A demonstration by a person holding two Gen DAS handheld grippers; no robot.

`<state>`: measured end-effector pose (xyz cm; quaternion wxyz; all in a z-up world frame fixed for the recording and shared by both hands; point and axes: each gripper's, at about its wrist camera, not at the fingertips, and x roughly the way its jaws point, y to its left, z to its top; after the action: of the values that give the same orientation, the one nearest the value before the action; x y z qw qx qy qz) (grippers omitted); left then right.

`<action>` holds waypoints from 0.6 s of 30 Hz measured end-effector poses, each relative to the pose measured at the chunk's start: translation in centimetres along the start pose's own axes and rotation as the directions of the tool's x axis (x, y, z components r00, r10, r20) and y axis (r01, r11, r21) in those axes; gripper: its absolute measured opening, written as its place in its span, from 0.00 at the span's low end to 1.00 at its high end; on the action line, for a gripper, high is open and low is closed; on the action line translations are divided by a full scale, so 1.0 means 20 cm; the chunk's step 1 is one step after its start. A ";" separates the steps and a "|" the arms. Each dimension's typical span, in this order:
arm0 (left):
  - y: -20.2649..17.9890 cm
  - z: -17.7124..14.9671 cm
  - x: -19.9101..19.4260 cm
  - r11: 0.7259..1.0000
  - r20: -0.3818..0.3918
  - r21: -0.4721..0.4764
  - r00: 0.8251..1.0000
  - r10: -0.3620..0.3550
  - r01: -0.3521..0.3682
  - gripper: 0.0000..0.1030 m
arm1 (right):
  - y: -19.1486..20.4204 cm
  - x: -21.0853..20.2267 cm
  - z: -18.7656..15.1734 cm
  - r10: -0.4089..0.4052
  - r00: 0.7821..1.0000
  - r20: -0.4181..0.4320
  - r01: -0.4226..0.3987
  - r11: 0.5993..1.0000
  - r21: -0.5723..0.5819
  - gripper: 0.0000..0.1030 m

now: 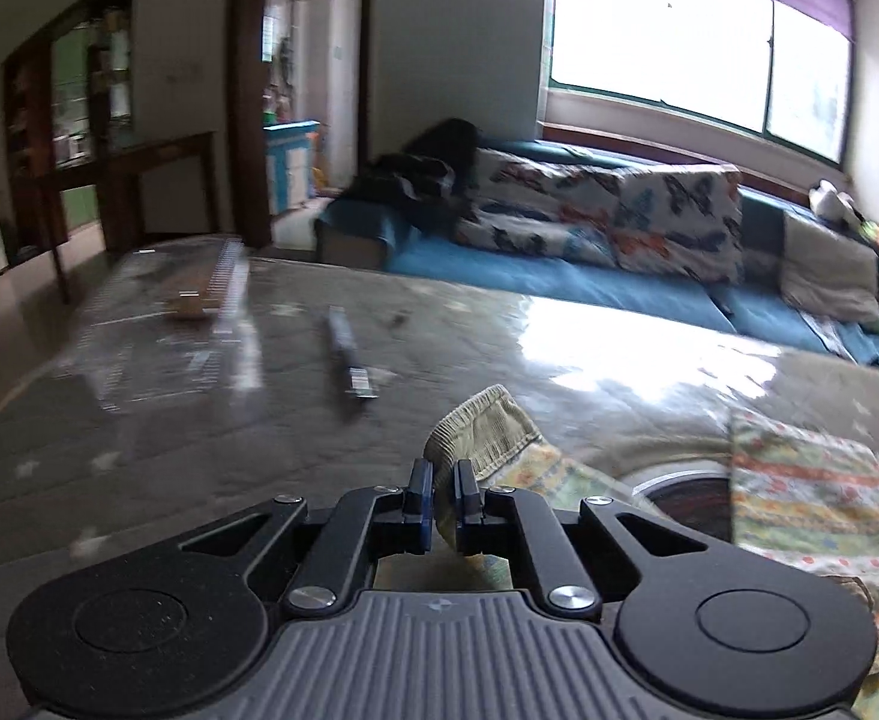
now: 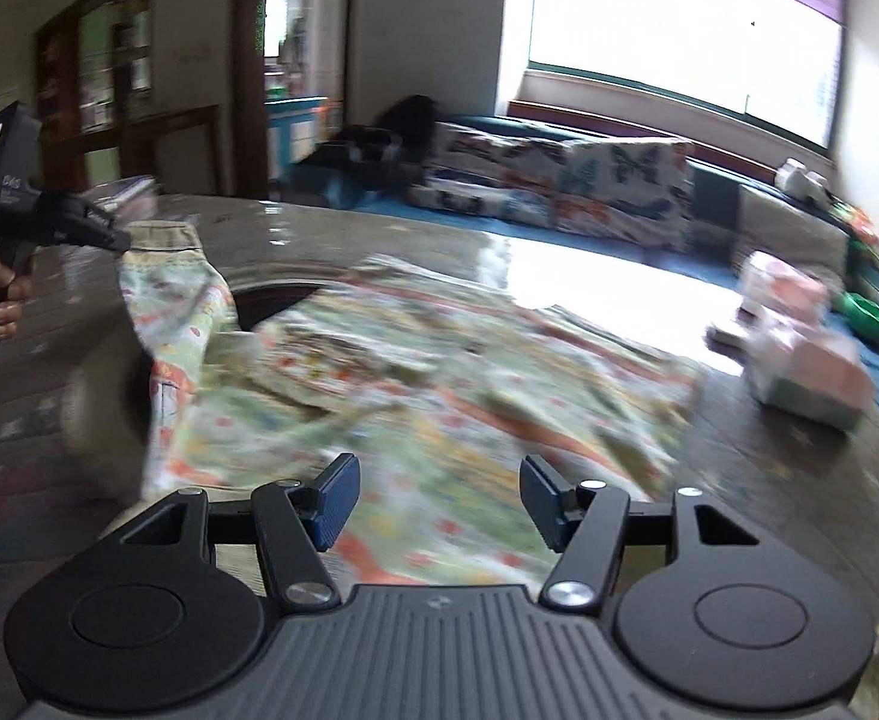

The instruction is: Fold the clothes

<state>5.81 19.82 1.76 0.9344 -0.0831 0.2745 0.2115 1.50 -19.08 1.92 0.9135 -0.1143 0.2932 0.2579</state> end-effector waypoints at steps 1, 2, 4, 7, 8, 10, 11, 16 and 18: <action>0.04 0.00 -0.02 1.000 0.007 -0.009 1.000 0.013 -0.013 0.07 | 0.04 0.00 0.01 0.022 1.000 0.002 -0.021 1.000 -0.016 0.59; 0.07 -0.01 -0.05 1.000 0.011 -0.016 1.000 0.023 -0.023 0.07 | 0.07 0.00 0.02 0.041 0.999 0.002 -0.041 0.999 -0.029 0.59; 0.14 -0.03 -0.07 0.999 0.007 -0.030 0.999 0.036 -0.036 0.07 | 0.15 0.02 0.03 0.086 0.996 -0.005 -0.086 0.995 -0.057 0.59; 0.21 -0.06 -0.09 0.998 -0.007 -0.040 0.999 0.049 -0.049 0.07 | 0.26 0.04 0.03 0.143 0.989 -0.037 -0.146 0.984 -0.104 0.58; 0.22 -0.07 -0.09 0.998 -0.014 -0.045 0.999 0.050 -0.050 0.07 | 0.30 0.05 0.02 0.163 0.985 -0.052 -0.169 0.978 -0.121 0.58; 0.25 -0.10 -0.09 0.997 -0.026 -0.056 0.998 0.048 -0.050 0.07 | 0.37 0.06 -0.01 0.188 0.979 -0.083 -0.199 0.968 -0.154 0.56; 0.26 -0.10 -0.09 0.997 -0.029 -0.060 0.998 0.048 -0.049 0.07 | 0.41 0.06 -0.02 0.196 0.976 -0.099 -0.210 0.963 -0.170 0.56; 0.29 -0.11 -0.11 0.996 -0.021 -0.082 0.999 0.035 -0.037 0.07 | 0.49 0.09 -0.10 0.205 0.964 -0.168 -0.237 0.950 -0.202 0.31; 0.30 -0.11 -0.12 0.996 -0.014 -0.085 0.999 0.031 -0.032 0.07 | 0.47 0.10 -0.11 0.213 0.961 -0.175 -0.244 0.953 -0.181 0.26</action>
<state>0.24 23.82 1.05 0.9248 -0.1198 0.2722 0.2374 -3.25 -11.17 -1.63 0.8357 -0.1908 0.3465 0.3809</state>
